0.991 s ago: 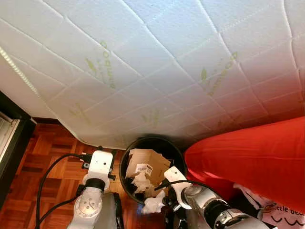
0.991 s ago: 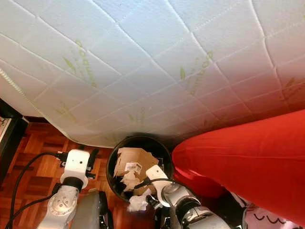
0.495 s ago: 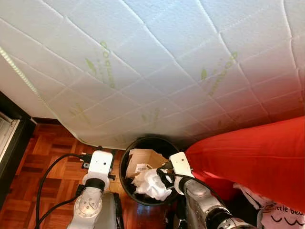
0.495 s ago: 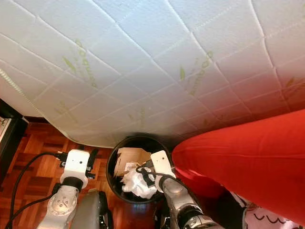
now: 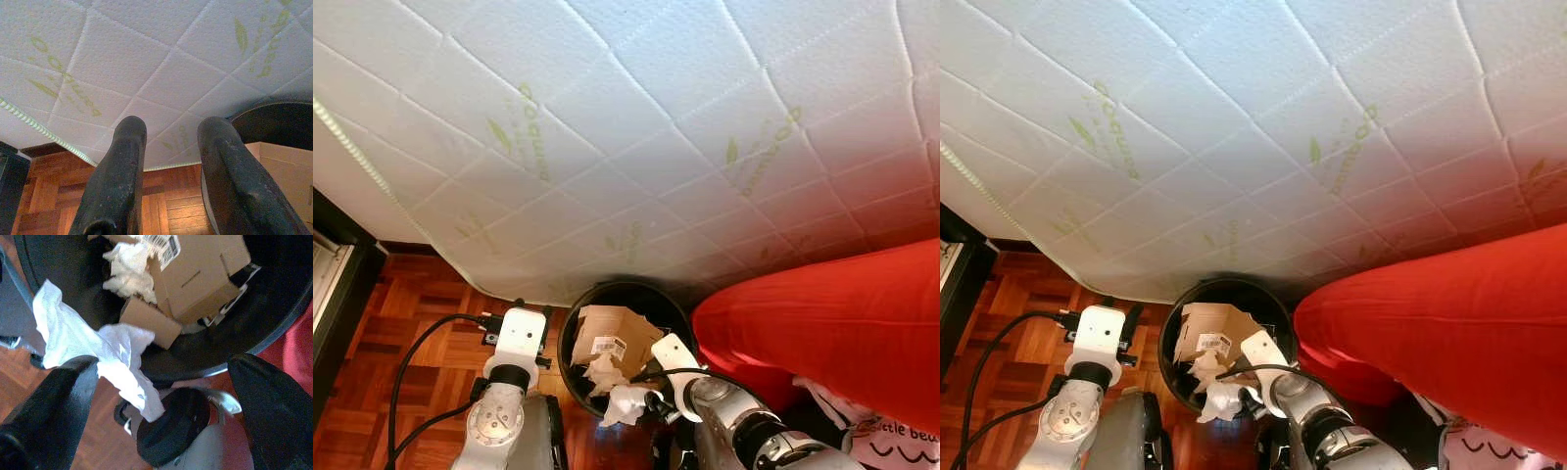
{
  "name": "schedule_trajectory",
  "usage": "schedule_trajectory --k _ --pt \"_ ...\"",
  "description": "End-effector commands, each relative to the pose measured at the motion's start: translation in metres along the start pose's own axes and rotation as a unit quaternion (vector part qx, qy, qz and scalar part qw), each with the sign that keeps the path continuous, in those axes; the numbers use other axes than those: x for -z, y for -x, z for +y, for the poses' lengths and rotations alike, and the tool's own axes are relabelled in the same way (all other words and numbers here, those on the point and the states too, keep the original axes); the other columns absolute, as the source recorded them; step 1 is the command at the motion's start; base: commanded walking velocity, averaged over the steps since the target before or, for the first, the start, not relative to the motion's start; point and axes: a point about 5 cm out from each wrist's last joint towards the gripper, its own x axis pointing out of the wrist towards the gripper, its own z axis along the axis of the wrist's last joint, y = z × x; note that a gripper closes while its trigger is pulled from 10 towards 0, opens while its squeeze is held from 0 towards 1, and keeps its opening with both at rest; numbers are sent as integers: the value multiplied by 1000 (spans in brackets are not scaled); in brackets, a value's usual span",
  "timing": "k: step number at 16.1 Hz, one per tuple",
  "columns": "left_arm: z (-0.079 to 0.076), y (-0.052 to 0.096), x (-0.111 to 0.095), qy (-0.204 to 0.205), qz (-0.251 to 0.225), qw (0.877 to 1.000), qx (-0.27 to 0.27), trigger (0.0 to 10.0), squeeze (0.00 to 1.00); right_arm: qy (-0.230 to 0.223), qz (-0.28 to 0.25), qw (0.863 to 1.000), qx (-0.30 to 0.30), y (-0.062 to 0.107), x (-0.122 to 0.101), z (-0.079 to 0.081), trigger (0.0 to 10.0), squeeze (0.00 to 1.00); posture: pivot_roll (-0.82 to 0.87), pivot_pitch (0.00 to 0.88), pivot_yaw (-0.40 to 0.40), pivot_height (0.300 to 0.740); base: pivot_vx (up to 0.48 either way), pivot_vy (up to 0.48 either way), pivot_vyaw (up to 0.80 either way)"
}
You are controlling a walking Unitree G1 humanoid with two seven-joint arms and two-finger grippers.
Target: Clean up the room
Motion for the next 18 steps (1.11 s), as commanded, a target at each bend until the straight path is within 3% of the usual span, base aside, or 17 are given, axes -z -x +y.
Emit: schedule_trajectory --k 1,3,5,8,9,10,11,13,18 --pt "-4 7 8 -6 16 1000 6 10000 0 -4 23 1000 -5 -2 13 4 10000 0 175 449 -90 615 0 0 0" --pt "-3 7 8 -7 16 1000 6 10000 0 -12 -36 999 18 -2 6 3 10000 0 175 449 -89 615 0 0 0" --pt "-3 6 8 -8 16 1000 6 10000 0 -99 -175 979 39 2 -8 2 10000 0 172 449 -90 615 0 0 0" --pt "-4 6 8 -9 15 1000 7 10000 0 -107 -202 973 39 4 -11 2 10000 0 173 446 -91 615 0 0 0" --pt "-4 6 8 -9 14 1000 7 10000 0 -103 -190 976 37 3 -9 2 10000 0 175 446 -92 615 0 0 0" --pt "-4 6 8 -9 14 1000 6 10000 0 -54 -131 989 45 0 -3 1 10000 0 174 446 -92 615 0 0 0" --pt "-4 6 7 -9 13 1000 6 10000 0 -31 -99 993 49 -1 0 0 10000 0 174 446 -94 615 0 0 0" --pt "-4 6 7 -10 12 1000 7 10000 0 -34 -36 998 28 -2 9 1 10000 0 175 448 -93 615 0 0 0" --pt "-4 5 6 -9 12 1000 10 10000 0 -23 17 1000 8 -2 13 3 10000 0 171 449 -92 615 0 0 0"
